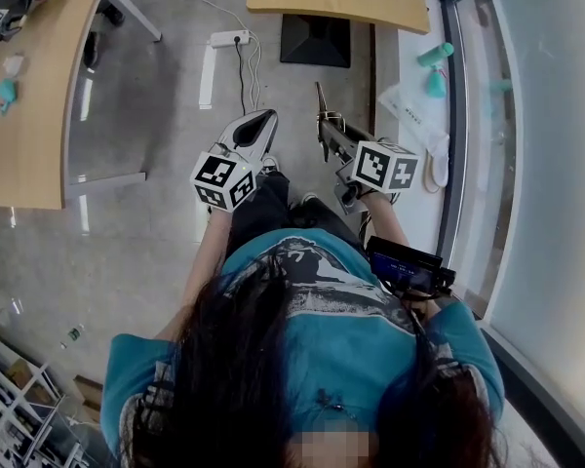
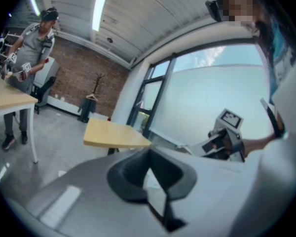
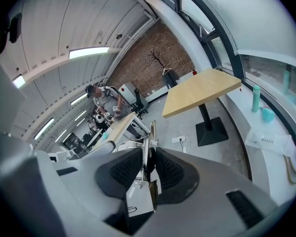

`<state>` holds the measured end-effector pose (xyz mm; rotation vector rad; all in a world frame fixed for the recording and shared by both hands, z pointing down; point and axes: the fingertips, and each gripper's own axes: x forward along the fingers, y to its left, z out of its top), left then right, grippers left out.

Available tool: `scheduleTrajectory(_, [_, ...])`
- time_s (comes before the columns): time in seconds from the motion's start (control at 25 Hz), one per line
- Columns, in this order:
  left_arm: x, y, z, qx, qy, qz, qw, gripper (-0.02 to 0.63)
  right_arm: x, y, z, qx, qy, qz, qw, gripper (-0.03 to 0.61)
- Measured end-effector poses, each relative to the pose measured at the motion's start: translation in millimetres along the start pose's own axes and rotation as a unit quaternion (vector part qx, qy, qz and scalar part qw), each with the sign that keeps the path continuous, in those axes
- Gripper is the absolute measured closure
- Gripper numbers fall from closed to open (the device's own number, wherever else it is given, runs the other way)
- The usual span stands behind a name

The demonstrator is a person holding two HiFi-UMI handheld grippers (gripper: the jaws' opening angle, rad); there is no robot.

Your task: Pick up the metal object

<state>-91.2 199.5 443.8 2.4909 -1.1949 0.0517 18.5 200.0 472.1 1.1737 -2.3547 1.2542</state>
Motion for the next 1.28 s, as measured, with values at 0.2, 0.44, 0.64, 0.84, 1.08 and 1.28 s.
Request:
scheduleTrajectory(0.2, [-19.1,-81.2,-41.8,0.006,0.012,0.015,0.9998,0.611,-65.4,-25.4,-42.8,0.004,-0.007,0.021,1.000,0.480])
scheduleTrajectory(0.44, [-26.4,-92.0,-60.1,0.004,0.018,0.028,0.9994,0.612,-67.7,-33.7,-60.6,0.002,0.004,0.030,1.000,0.480])
scheduleTrajectory(0.64, [-26.3,-93.4,-58.0,0.005,0.014,0.026,0.9995,0.612,-67.9,-36.7,-64.3,0.014,0.007,0.029,0.999,0.480])
scheduleTrajectory(0.84, [-22.3,-99.3,-64.4,0.015,0.012,0.022,0.9996,0.612,-72.8,-49.5,-69.3,0.017,-0.005,0.025,1.000,0.480])
scheduleTrajectory(1.08, [-20.7,-94.7,-59.8,0.015,0.014,0.022,0.9996,0.612,-74.6,-53.6,-62.8,0.021,-0.011,0.016,1.000,0.480])
scheduleTrajectory(1.28, [-24.0,-92.5,-43.0,0.017,0.010,0.027,0.9994,0.611,-80.0,-47.5,-47.0,0.018,-0.016,0.013,1.000,0.480])
